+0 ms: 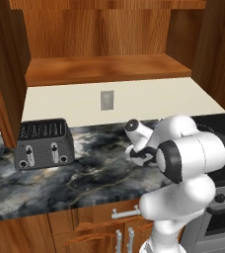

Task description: Pick up the bowls on the counter and stack them on top of one another in the open cabinet. Place the smaller bowl on top of the larger bowl.

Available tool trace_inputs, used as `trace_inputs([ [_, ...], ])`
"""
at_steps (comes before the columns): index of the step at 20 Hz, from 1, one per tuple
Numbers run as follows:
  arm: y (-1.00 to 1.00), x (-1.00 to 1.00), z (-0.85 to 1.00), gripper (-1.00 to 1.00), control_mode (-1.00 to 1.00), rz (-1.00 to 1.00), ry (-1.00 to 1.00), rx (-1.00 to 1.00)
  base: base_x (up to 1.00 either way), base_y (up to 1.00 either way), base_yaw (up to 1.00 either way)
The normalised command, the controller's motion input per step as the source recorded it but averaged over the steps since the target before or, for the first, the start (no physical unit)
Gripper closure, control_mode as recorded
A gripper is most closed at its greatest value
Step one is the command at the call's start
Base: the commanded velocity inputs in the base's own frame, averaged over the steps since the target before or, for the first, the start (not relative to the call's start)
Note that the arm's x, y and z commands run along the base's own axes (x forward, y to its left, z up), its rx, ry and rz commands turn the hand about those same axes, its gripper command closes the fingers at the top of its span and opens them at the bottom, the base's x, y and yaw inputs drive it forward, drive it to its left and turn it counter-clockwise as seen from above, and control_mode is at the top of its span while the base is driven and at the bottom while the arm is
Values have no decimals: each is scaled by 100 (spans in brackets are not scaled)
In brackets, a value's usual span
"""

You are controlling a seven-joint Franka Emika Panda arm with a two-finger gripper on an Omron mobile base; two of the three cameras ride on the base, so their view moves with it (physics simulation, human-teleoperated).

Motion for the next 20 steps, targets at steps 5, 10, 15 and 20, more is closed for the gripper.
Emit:
trace_inputs([
  [5,-1,16,-16,100,-100,0,1,0,0,0,0],
  [10,0,10,-11,-100,-100,0,0,0,0,0,0],
  [15,0,4,-6,-100,-100,0,0,0,0,0,0],
  [20,-1,0,0,-100,-100,0,0,0,0,0,0],
])
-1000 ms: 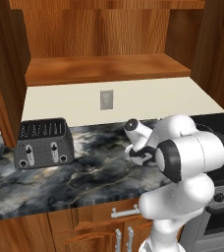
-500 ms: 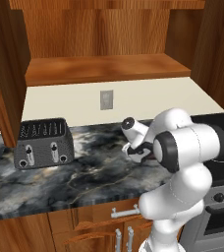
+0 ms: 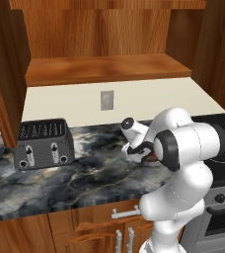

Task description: Pick up the bowls on the counter and stack them on top of one another in the open cabinet. Place the smaller bowl on top of the larger bowl.

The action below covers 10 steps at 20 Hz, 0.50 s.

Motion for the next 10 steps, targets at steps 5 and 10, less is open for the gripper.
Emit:
trace_inputs([
  [5,-4,0,12,-100,-100,0,0,0,0,0,0],
  [10,-5,0,25,-100,-100,0,0,4,0,0,0],
])
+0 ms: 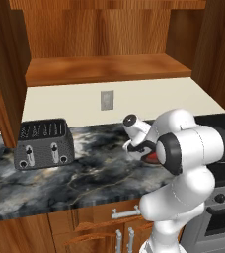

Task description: Pick up the bowls on the counter and stack them on top of one another in the open cabinet. Place the smaller bowl on top of the larger bowl.

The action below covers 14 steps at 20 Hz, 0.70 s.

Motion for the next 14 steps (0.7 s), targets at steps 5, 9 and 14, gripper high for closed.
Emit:
trace_inputs([
  [5,-5,0,26,-100,-100,0,0,5,0,0,0],
  [9,-2,0,25,-100,-100,0,0,4,0,0,0],
  [14,0,-2,23,-100,-100,0,0,2,0,0,0],
])
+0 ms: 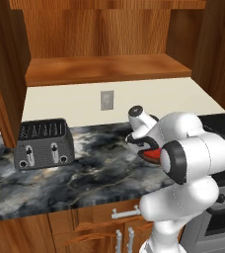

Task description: Pick up the bowls on the counter and stack them on top of one another in the open cabinet. Place the smaller bowl on top of the larger bowl.

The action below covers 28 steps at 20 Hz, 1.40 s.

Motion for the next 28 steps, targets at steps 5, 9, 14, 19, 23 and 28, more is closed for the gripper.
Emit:
trace_inputs([
  [5,1,-16,12,-100,-100,0,-1,0,0,0,0],
  [9,7,-30,0,-100,-100,-1,-4,-1,0,0,0],
  [14,12,-37,0,-100,-100,-1,-4,-1,0,0,0],
  [19,16,-37,0,-100,-100,-1,-3,-1,0,0,0],
  [23,17,-28,4,-100,-100,-2,-1,-1,0,0,0],
  [28,21,-20,6,-100,-100,-2,0,0,0,0,0],
])
